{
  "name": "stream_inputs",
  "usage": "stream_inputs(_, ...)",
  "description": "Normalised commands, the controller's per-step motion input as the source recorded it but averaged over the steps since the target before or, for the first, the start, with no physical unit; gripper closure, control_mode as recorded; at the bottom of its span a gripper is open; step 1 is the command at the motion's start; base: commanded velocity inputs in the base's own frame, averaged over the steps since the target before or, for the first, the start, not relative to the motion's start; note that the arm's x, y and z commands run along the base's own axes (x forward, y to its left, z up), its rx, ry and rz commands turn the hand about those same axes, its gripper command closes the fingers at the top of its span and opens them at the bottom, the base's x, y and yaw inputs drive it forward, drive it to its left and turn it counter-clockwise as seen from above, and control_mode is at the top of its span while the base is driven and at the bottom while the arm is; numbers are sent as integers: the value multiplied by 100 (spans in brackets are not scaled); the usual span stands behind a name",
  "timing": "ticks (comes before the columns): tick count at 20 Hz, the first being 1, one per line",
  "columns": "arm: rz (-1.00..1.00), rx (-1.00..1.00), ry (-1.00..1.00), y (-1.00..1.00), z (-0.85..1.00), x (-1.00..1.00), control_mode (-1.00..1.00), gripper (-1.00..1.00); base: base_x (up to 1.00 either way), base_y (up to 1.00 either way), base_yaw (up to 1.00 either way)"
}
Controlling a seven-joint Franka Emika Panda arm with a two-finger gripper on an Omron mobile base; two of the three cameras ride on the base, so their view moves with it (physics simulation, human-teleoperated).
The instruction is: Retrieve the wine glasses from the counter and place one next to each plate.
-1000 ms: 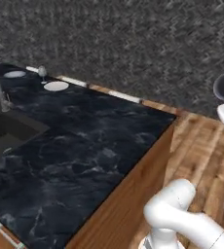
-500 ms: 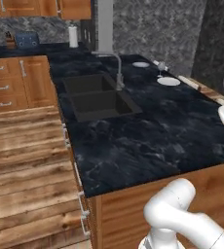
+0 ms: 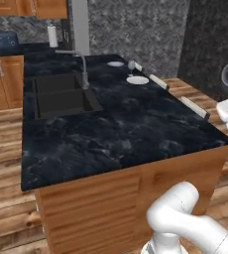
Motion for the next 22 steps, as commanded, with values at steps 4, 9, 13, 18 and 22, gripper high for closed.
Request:
stream_inputs(4, 0, 0, 0, 0, 0, 0, 100, 100, -31, -100, -20)
stream_inputs(9, 0, 0, 0, 0, 0, 0, 100, 100, -4, -100, -17)
stream_inputs(13, 0, 0, 0, 0, 0, 0, 100, 100, 10, -100, -6)
stream_inputs(18, 0, 0, 0, 0, 0, 0, 100, 100, 58, -100, 1)
stream_inputs(22, 0, 0, 0, 0, 0, 0, 100, 100, 63, -100, 29)
